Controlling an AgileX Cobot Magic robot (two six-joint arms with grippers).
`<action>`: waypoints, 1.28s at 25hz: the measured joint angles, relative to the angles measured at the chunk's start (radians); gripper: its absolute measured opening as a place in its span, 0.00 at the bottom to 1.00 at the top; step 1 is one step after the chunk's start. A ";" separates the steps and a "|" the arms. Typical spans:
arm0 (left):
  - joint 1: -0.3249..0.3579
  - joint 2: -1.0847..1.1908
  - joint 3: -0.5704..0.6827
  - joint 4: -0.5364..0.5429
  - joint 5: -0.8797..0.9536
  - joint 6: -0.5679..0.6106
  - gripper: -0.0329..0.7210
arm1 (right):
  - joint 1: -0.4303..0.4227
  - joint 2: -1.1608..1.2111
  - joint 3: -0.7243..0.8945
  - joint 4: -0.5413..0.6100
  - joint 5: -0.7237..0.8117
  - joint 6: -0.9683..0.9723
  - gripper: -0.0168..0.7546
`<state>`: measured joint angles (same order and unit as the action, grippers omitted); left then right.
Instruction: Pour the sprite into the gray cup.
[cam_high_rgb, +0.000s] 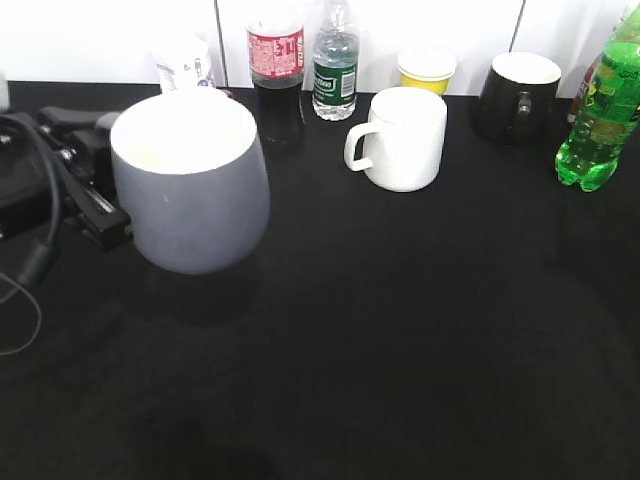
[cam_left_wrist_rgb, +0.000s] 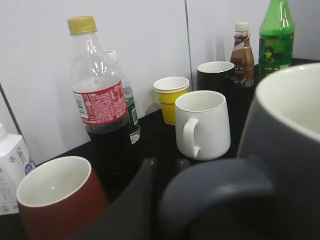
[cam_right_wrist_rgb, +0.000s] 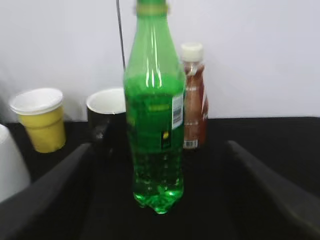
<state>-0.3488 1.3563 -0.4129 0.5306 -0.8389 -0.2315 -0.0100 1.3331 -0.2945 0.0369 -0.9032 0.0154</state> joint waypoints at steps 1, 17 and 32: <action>0.000 0.003 0.000 0.000 0.002 0.000 0.14 | -0.001 0.116 -0.019 -0.008 -0.071 0.000 0.78; 0.000 0.008 0.000 -0.010 0.001 0.000 0.14 | -0.001 0.737 -0.539 0.004 -0.133 -0.001 0.89; 0.000 0.008 0.000 -0.011 0.000 -0.001 0.14 | 0.064 0.425 -0.316 -0.256 -0.165 -0.044 0.62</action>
<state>-0.3488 1.3646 -0.4129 0.5192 -0.8393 -0.2325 0.0541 1.7576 -0.6105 -0.2188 -1.0680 -0.0284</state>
